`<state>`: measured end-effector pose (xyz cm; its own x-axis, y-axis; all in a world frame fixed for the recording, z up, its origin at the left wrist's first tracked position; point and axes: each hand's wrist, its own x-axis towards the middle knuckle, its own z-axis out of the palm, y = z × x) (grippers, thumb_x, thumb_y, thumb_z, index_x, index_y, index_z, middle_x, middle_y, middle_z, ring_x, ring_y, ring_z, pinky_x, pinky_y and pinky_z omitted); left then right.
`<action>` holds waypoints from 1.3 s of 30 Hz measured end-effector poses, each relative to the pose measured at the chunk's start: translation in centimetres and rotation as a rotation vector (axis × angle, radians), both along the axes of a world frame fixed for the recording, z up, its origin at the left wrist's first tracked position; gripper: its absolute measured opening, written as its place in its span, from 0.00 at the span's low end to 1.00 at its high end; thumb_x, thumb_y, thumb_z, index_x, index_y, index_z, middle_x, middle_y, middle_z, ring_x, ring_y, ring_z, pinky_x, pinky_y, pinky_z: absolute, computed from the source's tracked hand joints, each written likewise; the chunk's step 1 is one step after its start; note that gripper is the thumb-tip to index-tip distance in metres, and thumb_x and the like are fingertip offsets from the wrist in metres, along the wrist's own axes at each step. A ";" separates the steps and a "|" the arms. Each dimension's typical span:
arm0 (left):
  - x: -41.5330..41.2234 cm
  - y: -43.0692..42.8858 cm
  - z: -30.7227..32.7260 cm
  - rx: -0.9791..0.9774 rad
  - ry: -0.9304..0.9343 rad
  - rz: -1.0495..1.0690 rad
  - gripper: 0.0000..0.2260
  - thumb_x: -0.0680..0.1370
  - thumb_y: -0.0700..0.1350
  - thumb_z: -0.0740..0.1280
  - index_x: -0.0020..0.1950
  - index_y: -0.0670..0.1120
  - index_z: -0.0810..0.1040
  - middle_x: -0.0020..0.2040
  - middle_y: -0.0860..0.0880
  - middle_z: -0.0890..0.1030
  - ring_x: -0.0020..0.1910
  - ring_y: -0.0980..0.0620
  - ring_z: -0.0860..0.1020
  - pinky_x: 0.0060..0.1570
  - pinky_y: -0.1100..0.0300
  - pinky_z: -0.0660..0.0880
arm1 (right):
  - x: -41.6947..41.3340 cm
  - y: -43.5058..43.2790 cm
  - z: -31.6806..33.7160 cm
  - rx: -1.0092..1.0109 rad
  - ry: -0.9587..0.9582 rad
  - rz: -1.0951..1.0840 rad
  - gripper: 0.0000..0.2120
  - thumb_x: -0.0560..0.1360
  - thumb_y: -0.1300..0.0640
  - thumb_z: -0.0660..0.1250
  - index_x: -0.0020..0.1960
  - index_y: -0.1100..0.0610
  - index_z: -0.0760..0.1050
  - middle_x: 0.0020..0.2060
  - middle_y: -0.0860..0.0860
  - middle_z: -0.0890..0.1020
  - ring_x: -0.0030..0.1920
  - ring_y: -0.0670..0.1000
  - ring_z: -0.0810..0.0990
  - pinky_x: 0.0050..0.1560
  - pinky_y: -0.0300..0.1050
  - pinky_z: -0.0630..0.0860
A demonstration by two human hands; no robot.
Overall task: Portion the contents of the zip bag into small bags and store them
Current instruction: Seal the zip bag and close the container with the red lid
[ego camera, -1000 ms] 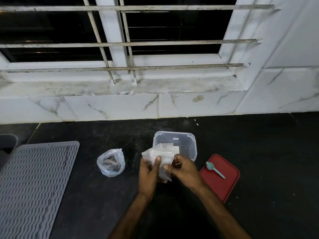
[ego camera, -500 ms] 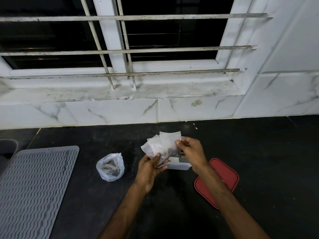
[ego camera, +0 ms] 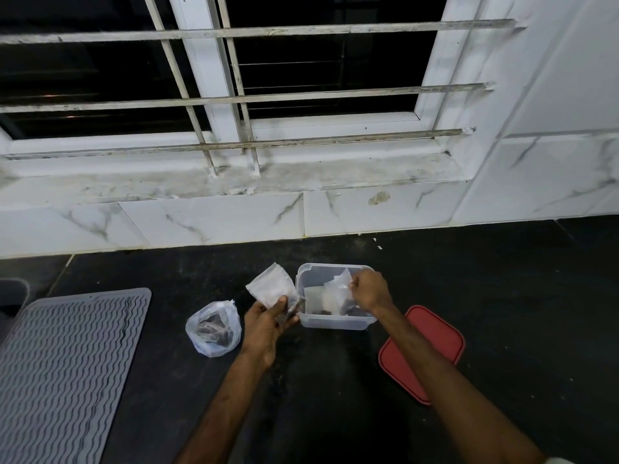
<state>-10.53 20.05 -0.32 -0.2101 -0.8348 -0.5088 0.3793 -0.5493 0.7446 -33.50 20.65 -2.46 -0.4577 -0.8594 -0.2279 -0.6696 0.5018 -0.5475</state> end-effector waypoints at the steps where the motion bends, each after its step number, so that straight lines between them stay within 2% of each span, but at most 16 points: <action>1: 0.1 0.0 0.1 -0.011 -0.018 -0.006 0.10 0.78 0.36 0.66 0.59 0.37 0.77 0.51 0.40 0.83 0.43 0.47 0.84 0.36 0.57 0.82 | 0.3 -0.4 -0.3 0.031 0.035 0.028 0.11 0.79 0.59 0.62 0.53 0.64 0.80 0.51 0.60 0.83 0.52 0.59 0.81 0.48 0.44 0.74; 3: -0.1 0.0 0.0 -0.032 -0.043 -0.018 0.10 0.78 0.36 0.67 0.59 0.38 0.77 0.51 0.40 0.83 0.42 0.48 0.85 0.36 0.57 0.82 | 0.8 -1.1 -0.8 0.129 0.115 0.100 0.14 0.80 0.58 0.63 0.61 0.63 0.78 0.57 0.59 0.81 0.59 0.57 0.79 0.59 0.45 0.74; 5: -0.3 0.2 -0.3 -0.043 -0.053 -0.015 0.11 0.78 0.36 0.67 0.60 0.37 0.77 0.52 0.39 0.83 0.43 0.48 0.85 0.37 0.57 0.82 | 1.1 -1.5 -1.0 0.219 0.216 0.160 0.17 0.79 0.57 0.66 0.66 0.62 0.75 0.61 0.58 0.80 0.62 0.56 0.78 0.64 0.45 0.73; 10: -0.2 0.7 -0.4 -0.035 -0.041 -0.020 0.10 0.78 0.37 0.68 0.59 0.38 0.77 0.51 0.39 0.84 0.43 0.47 0.84 0.35 0.59 0.81 | 0.9 -1.3 -1.4 0.337 0.348 0.216 0.19 0.77 0.56 0.69 0.66 0.62 0.74 0.62 0.58 0.79 0.62 0.56 0.78 0.65 0.48 0.73; 16: -0.4 1.2 -1.0 -0.056 -0.114 -0.050 0.13 0.78 0.38 0.69 0.61 0.37 0.76 0.54 0.37 0.83 0.50 0.42 0.83 0.38 0.57 0.81 | 1.0 0.6 -0.7 0.376 0.711 0.365 0.13 0.79 0.60 0.62 0.63 0.58 0.76 0.61 0.54 0.80 0.61 0.54 0.79 0.59 0.46 0.75; 18: -0.8 1.4 -0.9 -0.073 -0.142 -0.056 0.14 0.77 0.38 0.70 0.61 0.37 0.76 0.54 0.37 0.83 0.48 0.43 0.84 0.39 0.57 0.82 | 1.1 0.3 1.0 0.354 0.680 0.313 0.12 0.79 0.58 0.64 0.61 0.57 0.78 0.58 0.53 0.82 0.59 0.54 0.81 0.56 0.47 0.78; 20: -1.3 1.4 -0.7 -0.096 -0.147 -0.064 0.15 0.76 0.38 0.71 0.61 0.37 0.76 0.53 0.37 0.83 0.46 0.43 0.84 0.38 0.57 0.81 | 1.4 0.1 2.9 0.190 0.457 0.244 0.13 0.78 0.49 0.66 0.55 0.57 0.81 0.51 0.53 0.84 0.52 0.55 0.83 0.49 0.49 0.78; 23: -2.3 1.5 0.0 -0.123 -0.122 -0.103 0.14 0.76 0.38 0.71 0.61 0.37 0.77 0.53 0.37 0.84 0.47 0.42 0.84 0.39 0.56 0.82 | 2.4 1.0 5.3 0.019 -0.373 0.165 0.21 0.77 0.39 0.64 0.48 0.57 0.81 0.42 0.53 0.86 0.42 0.53 0.85 0.40 0.49 0.80; 24: -2.6 1.5 0.2 -0.127 -0.115 -0.121 0.14 0.76 0.38 0.71 0.60 0.39 0.78 0.53 0.37 0.84 0.48 0.41 0.84 0.42 0.53 0.82 | 2.8 1.3 5.7 0.008 -0.569 0.147 0.21 0.77 0.40 0.65 0.49 0.59 0.80 0.42 0.54 0.86 0.40 0.52 0.85 0.38 0.47 0.81; 25: -2.9 1.6 0.4 -0.131 -0.105 -0.134 0.14 0.76 0.39 0.71 0.61 0.39 0.78 0.53 0.37 0.84 0.50 0.40 0.84 0.46 0.49 0.81 | 3.0 1.5 5.7 -0.010 -0.658 0.154 0.19 0.77 0.44 0.68 0.50 0.61 0.80 0.42 0.56 0.85 0.39 0.52 0.85 0.37 0.45 0.82; 27: -3.3 1.6 0.7 -0.154 -0.098 -0.142 0.14 0.77 0.41 0.70 0.61 0.40 0.78 0.54 0.38 0.84 0.52 0.39 0.83 0.48 0.46 0.81 | 2.7 1.7 5.3 -0.068 -0.663 0.171 0.13 0.76 0.53 0.71 0.47 0.64 0.79 0.40 0.58 0.84 0.37 0.52 0.83 0.38 0.47 0.82; 29: -3.4 1.6 0.9 -0.158 -0.104 -0.124 0.13 0.79 0.45 0.67 0.61 0.41 0.77 0.53 0.39 0.84 0.49 0.41 0.84 0.43 0.51 0.83 | 2.1 1.8 4.6 -0.127 -0.649 0.114 0.08 0.75 0.59 0.72 0.40 0.62 0.79 0.38 0.59 0.84 0.36 0.52 0.82 0.40 0.50 0.82; 31: -3.1 1.3 0.9 -0.134 -0.100 -0.087 0.11 0.81 0.44 0.63 0.60 0.39 0.77 0.52 0.38 0.83 0.45 0.44 0.84 0.40 0.55 0.83 | 0.8 1.7 3.7 -0.169 -0.596 0.002 0.07 0.75 0.59 0.73 0.39 0.60 0.80 0.39 0.62 0.85 0.35 0.53 0.81 0.40 0.51 0.82; 33: -2.6 1.0 0.8 -0.117 -0.109 -0.049 0.11 0.82 0.41 0.63 0.60 0.37 0.76 0.51 0.37 0.83 0.43 0.45 0.84 0.38 0.56 0.82 | -0.6 1.4 2.9 -0.148 -0.419 -0.051 0.10 0.75 0.58 0.73 0.38 0.63 0.80 0.36 0.60 0.85 0.33 0.52 0.82 0.38 0.51 0.82; 36: -1.8 0.6 0.7 -0.112 -0.142 -0.017 0.12 0.82 0.41 0.62 0.63 0.37 0.75 0.53 0.36 0.82 0.48 0.42 0.83 0.40 0.54 0.82 | -1.3 1.2 1.7 0.017 -0.130 0.052 0.13 0.74 0.56 0.72 0.33 0.57 0.76 0.27 0.51 0.81 0.29 0.48 0.81 0.35 0.42 0.80; 39: -1.5 0.5 0.7 -0.101 -0.152 -0.019 0.13 0.83 0.42 0.60 0.66 0.38 0.73 0.57 0.36 0.81 0.54 0.40 0.82 0.46 0.51 0.81 | 0.0 0.8 0.1 0.139 -0.082 0.135 0.13 0.74 0.56 0.71 0.33 0.53 0.73 0.28 0.48 0.79 0.31 0.48 0.81 0.31 0.33 0.73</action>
